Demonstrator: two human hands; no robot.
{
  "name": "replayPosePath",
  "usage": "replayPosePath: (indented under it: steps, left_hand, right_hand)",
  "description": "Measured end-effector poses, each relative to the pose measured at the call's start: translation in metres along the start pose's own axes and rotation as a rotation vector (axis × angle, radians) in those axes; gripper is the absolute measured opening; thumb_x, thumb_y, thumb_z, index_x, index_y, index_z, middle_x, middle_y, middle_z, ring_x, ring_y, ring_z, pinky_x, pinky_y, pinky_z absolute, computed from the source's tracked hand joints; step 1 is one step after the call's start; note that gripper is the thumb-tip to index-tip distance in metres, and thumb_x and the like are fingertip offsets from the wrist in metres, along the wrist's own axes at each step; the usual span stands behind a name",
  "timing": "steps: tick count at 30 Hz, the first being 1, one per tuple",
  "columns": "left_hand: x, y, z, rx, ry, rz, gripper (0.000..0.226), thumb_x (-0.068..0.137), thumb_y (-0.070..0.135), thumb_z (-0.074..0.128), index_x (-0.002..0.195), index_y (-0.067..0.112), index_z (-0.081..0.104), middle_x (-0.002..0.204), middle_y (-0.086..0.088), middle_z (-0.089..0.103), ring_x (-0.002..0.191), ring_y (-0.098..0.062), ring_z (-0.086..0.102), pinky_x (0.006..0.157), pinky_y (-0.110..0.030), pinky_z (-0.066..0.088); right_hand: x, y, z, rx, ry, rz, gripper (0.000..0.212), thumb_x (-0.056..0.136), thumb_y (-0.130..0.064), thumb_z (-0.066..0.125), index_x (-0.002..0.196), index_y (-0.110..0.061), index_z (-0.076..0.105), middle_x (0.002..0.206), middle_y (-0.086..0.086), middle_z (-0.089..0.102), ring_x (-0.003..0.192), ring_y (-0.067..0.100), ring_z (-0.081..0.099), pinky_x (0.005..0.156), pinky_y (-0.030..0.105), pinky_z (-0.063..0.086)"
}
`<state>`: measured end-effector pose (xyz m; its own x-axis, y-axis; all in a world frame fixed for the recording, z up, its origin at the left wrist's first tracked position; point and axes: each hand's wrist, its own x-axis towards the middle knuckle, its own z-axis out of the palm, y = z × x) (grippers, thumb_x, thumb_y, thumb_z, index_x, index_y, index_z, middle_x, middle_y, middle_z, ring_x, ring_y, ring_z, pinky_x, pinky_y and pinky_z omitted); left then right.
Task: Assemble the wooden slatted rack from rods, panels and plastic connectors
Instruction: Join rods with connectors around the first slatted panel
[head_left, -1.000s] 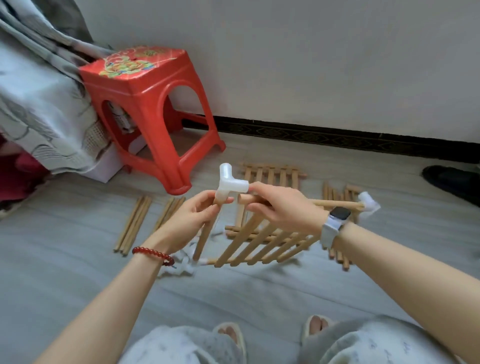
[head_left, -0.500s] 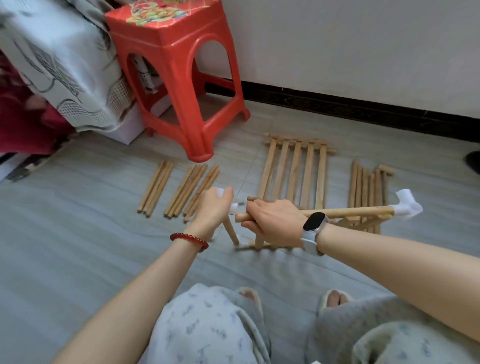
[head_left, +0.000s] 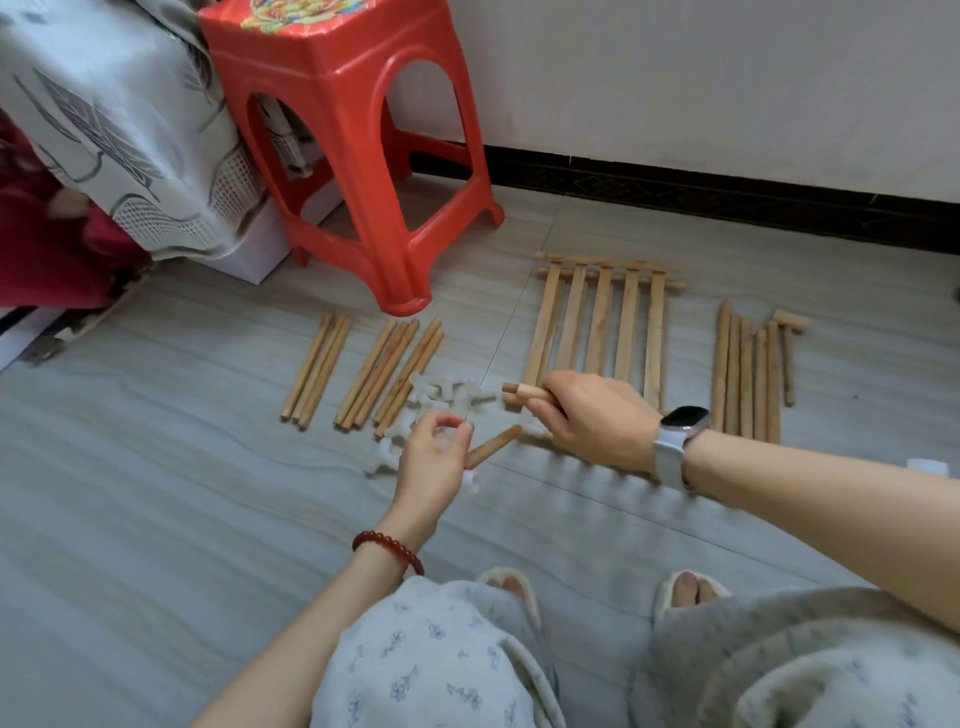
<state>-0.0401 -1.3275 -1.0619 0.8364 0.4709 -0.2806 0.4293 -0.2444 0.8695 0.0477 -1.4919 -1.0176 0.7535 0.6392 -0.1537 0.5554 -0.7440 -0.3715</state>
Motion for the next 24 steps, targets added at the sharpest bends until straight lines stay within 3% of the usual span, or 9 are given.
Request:
replayPosePath:
  steps: [2,5,9,12,18,22,24]
  left_hand:
    - [0.011,0.020,0.003,-0.072,-0.028,-0.044,0.007,0.093,0.026,0.053,0.086,0.025,0.052,0.087,-0.003,0.058,0.078,-0.015,0.056,0.069,-0.027,0.044]
    - [0.021,0.052,0.002,-0.107,-0.091,-0.032,0.013,0.094,0.032,0.051,0.091,0.020,0.047,0.083,0.000,0.052,0.070,-0.012,0.050,0.059,-0.026,0.040]
    - [0.024,0.062,0.001,0.058,-0.114,0.026,0.022,0.096,0.036,0.045,0.107,0.018,0.039,0.089,0.000,0.049,0.074,-0.012,0.049,0.057,-0.027,0.037]
    - [0.018,0.056,0.011,0.127,-0.086,0.001,0.019,0.097,0.034,0.044,0.105,0.017,0.041,0.088,0.007,0.046,0.076,-0.005,0.046,0.057,-0.024,0.034]
    - [0.018,0.060,0.019,0.236,-0.089,0.017,0.011,0.097,0.026,0.044,0.104,0.018,0.043,0.083,0.004,0.049,0.071,-0.008,0.048,0.054,-0.025,0.035]
    - [0.018,0.060,0.024,0.258,-0.060,-0.014,0.007,0.097,0.022,0.044,0.104,0.020,0.041,0.080,0.001,0.049,0.073,-0.017,0.051,0.067,-0.035,0.044]
    - [0.018,0.061,0.027,0.275,-0.036,-0.022,0.007,0.097,0.020,0.043,0.103,0.020,0.040,0.078,0.002,0.048,0.070,-0.015,0.051,0.066,-0.034,0.044]
  right_hand:
    - [0.003,-0.003,-0.004,0.026,0.023,-0.017,0.028,0.097,-0.040,0.036,0.084,-0.018,0.048,0.072,-0.008,0.047,0.065,0.017,0.048,0.056,0.030,0.034]
    - [0.000,-0.009,-0.006,0.040,-0.022,-0.090,0.025,0.094,-0.038,0.042,0.088,-0.016,0.052,0.075,-0.004,0.054,0.068,0.019,0.052,0.055,0.031,0.035]
    - [-0.004,-0.007,-0.007,0.032,-0.081,-0.118,0.028,0.095,-0.042,0.042,0.097,-0.017,0.056,0.077,-0.003,0.057,0.068,0.017,0.054,0.058,0.031,0.042]
    - [-0.007,-0.003,-0.003,0.004,-0.107,-0.125,0.032,0.096,-0.042,0.039,0.103,-0.017,0.057,0.071,-0.006,0.053,0.064,0.015,0.053,0.054,0.028,0.039]
    - [-0.009,0.002,-0.003,-0.005,-0.096,-0.146,0.029,0.095,-0.041,0.041,0.089,-0.016,0.055,0.071,-0.006,0.052,0.063,0.015,0.051,0.054,0.028,0.038]
    - [-0.011,0.002,-0.003,-0.015,-0.078,-0.148,0.025,0.094,-0.035,0.043,0.083,-0.015,0.052,0.066,-0.009,0.044,0.061,0.017,0.048,0.053,0.029,0.036]
    - [-0.011,0.001,-0.003,-0.018,-0.074,-0.144,0.024,0.093,-0.033,0.043,0.083,-0.014,0.053,0.065,-0.010,0.043,0.059,0.016,0.046,0.053,0.029,0.037]
